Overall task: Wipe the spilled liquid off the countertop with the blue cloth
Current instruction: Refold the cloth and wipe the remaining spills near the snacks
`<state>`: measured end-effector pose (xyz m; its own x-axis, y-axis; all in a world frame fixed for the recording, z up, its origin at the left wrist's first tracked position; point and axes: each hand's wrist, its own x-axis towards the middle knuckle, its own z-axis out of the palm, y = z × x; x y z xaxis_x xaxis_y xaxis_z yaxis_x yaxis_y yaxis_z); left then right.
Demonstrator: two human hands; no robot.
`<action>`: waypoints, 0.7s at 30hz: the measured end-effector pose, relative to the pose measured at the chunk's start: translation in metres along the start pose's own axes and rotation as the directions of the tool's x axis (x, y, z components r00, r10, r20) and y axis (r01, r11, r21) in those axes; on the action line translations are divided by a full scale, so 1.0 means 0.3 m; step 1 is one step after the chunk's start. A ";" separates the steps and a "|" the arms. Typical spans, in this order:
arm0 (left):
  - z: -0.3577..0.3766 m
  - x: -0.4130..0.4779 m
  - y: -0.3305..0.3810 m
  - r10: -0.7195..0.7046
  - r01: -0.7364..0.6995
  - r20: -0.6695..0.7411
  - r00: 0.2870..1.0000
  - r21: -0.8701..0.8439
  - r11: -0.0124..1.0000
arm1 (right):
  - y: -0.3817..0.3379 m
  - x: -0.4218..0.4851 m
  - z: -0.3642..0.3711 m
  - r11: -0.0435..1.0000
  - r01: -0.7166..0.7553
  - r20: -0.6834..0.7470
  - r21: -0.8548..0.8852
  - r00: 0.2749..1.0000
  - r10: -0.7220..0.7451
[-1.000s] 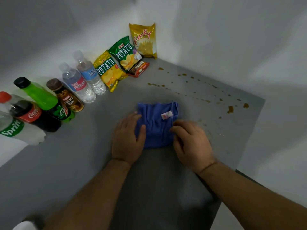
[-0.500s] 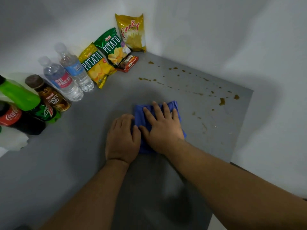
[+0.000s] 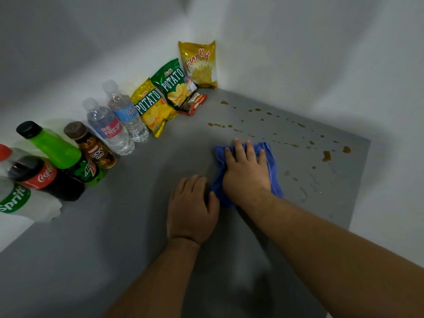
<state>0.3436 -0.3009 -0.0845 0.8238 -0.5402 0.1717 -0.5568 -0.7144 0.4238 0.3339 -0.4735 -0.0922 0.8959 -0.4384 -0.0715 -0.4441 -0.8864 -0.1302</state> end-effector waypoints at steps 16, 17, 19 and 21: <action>0.009 0.001 0.000 -0.006 0.003 0.041 0.999 0.077 0.997 | 0.114 -0.067 -0.012 0.996 0.090 0.034 0.011 0.995 -0.090; 0.009 0.002 0.001 -0.005 0.001 0.043 0.999 0.085 0.996 | 0.104 -0.067 -0.011 0.996 0.087 0.029 0.007 0.996 -0.087; 0.010 0.005 0.004 -0.001 -0.003 0.039 0.999 0.095 0.995 | 0.104 -0.106 -0.011 0.994 0.107 0.021 0.008 0.994 -0.107; 0.012 0.005 0.008 0.001 -0.003 0.024 1.000 0.100 0.995 | 0.125 -0.190 -0.001 0.989 0.146 0.004 0.014 0.989 -0.146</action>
<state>0.3433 -0.3050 -0.0863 0.8206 -0.5514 0.1504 -0.5672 -0.7537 0.3319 0.2662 -0.4819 -0.0926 0.9513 -0.3032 -0.0560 -0.3083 -0.9388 -0.1535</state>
